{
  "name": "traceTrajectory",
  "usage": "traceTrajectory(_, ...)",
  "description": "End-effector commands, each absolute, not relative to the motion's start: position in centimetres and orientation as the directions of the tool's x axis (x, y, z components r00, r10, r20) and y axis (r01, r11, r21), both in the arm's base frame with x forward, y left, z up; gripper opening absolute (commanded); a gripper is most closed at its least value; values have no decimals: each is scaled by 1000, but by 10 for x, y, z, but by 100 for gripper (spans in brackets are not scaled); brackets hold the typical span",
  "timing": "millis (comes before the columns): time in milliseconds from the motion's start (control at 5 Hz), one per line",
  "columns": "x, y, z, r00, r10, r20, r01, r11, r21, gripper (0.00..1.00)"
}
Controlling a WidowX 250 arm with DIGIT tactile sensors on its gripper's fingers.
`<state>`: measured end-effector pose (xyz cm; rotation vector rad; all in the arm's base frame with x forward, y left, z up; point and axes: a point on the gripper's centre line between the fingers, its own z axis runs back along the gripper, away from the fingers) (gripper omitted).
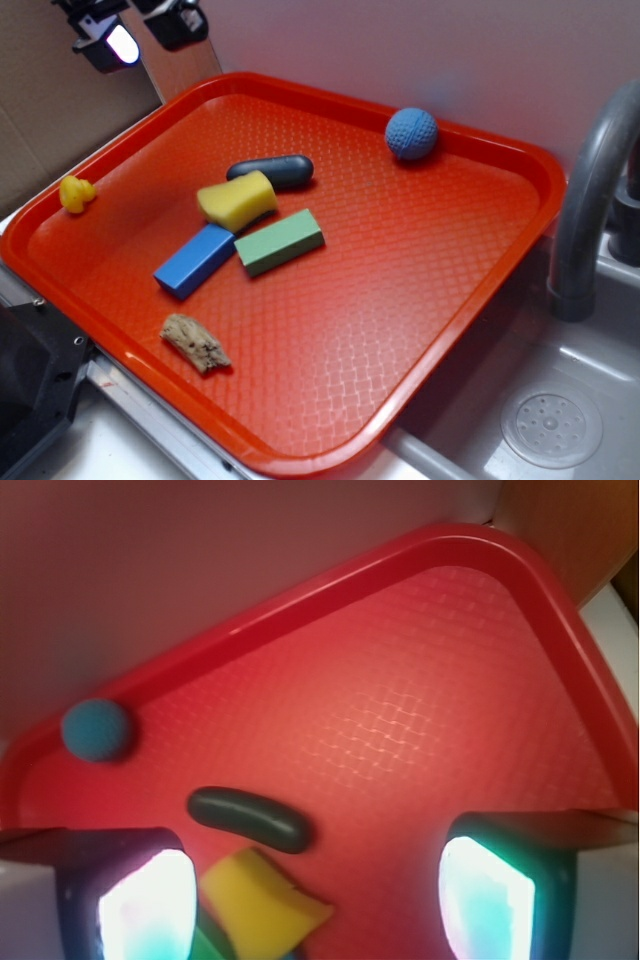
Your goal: Grab the plastic pickle.
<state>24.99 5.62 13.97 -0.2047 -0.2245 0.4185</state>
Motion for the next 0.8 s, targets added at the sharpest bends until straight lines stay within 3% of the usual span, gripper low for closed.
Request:
traceTrajectory(0,278,43,117,935,-173,310,118,975,188,100)
traceTrajectory(200,284,39,97,869,-391,304,333,915,227,100)
traceTrajectory(400,281,41,78,799,-475,368,451,879,153,100)
traceTrajectory(600,275,46,61,842,-437,315,430,898,97,100)
